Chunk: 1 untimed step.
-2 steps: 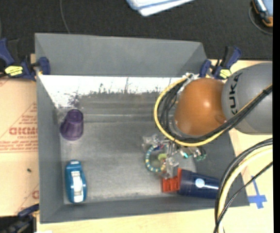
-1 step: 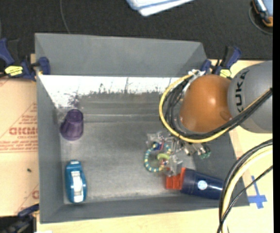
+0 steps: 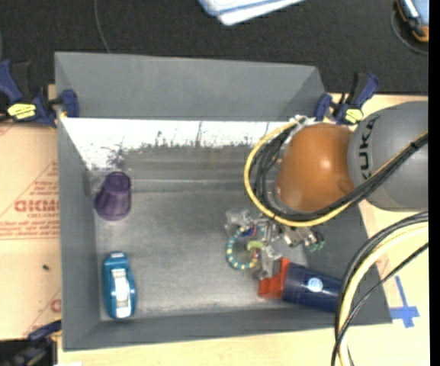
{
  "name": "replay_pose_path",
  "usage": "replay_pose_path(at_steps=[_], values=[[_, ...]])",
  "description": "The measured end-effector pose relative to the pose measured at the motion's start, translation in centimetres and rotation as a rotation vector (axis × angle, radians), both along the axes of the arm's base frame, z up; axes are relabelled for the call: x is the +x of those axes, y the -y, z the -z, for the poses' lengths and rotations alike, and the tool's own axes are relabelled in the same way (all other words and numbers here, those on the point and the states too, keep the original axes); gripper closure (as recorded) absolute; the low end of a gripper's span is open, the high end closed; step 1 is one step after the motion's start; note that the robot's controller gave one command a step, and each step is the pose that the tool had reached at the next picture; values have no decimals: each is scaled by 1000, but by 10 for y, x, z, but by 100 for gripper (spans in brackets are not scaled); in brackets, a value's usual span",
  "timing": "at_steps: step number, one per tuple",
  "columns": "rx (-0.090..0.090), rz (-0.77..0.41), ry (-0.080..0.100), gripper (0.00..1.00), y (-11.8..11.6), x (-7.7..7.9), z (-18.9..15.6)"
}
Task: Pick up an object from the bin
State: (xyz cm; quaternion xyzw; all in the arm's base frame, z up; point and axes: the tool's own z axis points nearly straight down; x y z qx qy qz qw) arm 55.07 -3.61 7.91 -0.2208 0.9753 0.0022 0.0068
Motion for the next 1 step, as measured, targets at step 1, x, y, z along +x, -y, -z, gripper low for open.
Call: replay_pose_path(at_steps=[1], values=[[-2,16,0,0,-9,-5,-94]])
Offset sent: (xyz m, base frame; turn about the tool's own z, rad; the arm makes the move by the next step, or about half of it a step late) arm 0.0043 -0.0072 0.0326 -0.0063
